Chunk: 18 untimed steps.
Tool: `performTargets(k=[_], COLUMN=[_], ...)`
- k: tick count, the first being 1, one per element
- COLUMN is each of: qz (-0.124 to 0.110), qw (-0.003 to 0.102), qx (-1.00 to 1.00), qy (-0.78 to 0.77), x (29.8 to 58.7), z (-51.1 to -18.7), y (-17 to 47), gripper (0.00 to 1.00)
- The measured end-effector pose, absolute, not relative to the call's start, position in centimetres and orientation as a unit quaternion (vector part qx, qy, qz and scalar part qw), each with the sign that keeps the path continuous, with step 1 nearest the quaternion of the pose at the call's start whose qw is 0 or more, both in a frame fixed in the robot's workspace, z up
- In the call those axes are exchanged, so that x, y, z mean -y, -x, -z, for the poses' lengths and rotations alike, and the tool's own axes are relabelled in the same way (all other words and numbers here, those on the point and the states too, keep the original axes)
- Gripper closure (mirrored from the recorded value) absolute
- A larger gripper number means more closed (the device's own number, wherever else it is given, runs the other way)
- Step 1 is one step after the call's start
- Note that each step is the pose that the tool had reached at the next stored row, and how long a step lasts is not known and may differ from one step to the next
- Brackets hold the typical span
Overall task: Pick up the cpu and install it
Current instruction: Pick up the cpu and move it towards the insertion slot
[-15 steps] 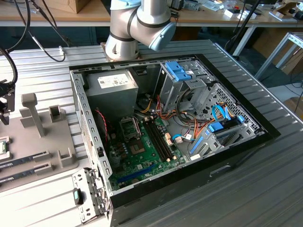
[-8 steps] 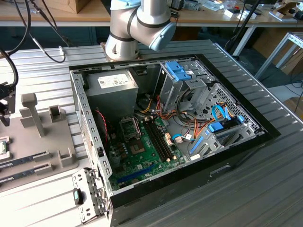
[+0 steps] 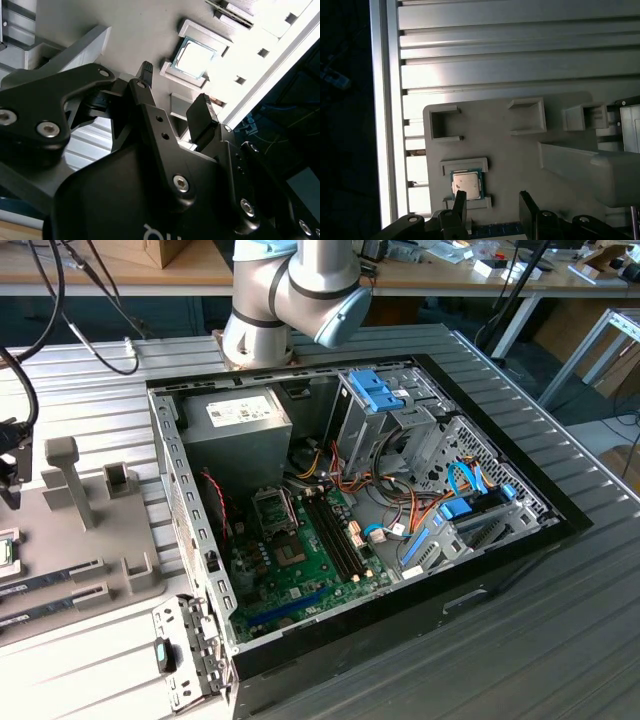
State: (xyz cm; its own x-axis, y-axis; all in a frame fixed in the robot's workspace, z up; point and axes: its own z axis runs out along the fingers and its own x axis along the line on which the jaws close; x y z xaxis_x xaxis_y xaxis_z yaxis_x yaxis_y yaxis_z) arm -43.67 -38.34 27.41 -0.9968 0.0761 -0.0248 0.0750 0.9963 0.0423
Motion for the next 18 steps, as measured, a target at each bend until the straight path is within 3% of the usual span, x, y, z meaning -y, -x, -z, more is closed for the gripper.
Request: performTargets(k=[18], qz=[-0.021], qw=[0.013], qx=[-0.999], qy=[-0.038], x=[38.26], z=[-26.55], y=[44.14], gripper=[0.46])
